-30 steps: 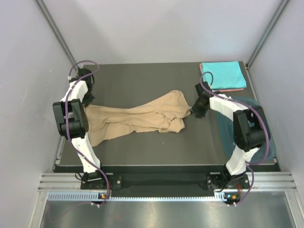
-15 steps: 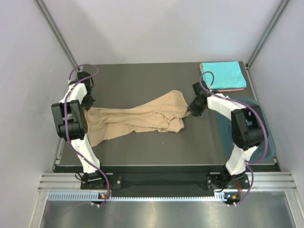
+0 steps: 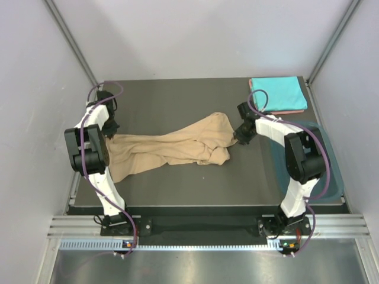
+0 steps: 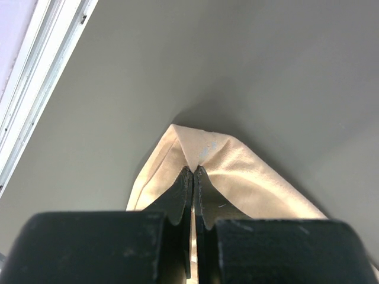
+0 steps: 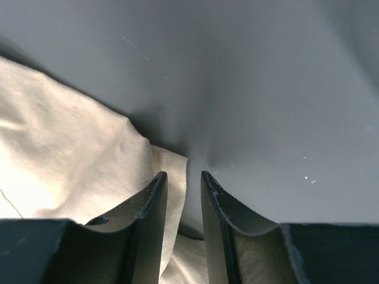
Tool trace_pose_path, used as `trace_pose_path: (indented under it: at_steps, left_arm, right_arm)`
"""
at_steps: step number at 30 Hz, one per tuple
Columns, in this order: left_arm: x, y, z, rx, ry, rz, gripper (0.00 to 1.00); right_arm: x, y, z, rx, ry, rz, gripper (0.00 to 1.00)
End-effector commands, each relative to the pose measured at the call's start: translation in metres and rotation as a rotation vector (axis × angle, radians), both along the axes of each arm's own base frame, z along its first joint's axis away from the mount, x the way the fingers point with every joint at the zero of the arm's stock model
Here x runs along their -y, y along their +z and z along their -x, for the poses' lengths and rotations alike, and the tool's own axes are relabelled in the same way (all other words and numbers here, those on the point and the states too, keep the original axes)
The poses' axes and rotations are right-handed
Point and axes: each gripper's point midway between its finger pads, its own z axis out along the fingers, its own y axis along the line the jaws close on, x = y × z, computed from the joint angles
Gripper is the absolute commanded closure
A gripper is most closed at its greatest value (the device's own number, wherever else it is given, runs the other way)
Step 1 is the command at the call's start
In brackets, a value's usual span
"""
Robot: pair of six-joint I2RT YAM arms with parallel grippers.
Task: Fold and stack the t-shirts
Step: Flatten the tshirt out
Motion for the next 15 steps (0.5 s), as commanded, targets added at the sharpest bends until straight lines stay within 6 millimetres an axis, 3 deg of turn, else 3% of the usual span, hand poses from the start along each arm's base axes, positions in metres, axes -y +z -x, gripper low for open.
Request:
trace_pose_path:
  at_steps: [1,8,15]
  left_arm:
    - [-0.002,0.015,-0.009,0.071,0.006,-0.002,1.00]
    - [-0.001,0.014,-0.010,0.076,0.009,0.006,1.00]
    - [0.003,0.012,-0.011,0.081,-0.002,0.034,1.00]
  right_arm:
    - [-0.001,0.006,-0.007,0.032,-0.031,0.015,0.71]
    - [-0.010,0.001,-0.014,0.057,-0.032,-0.029,0.71]
    - [-0.009,-0.012,-0.007,-0.005,-0.044,-0.011,0.69]
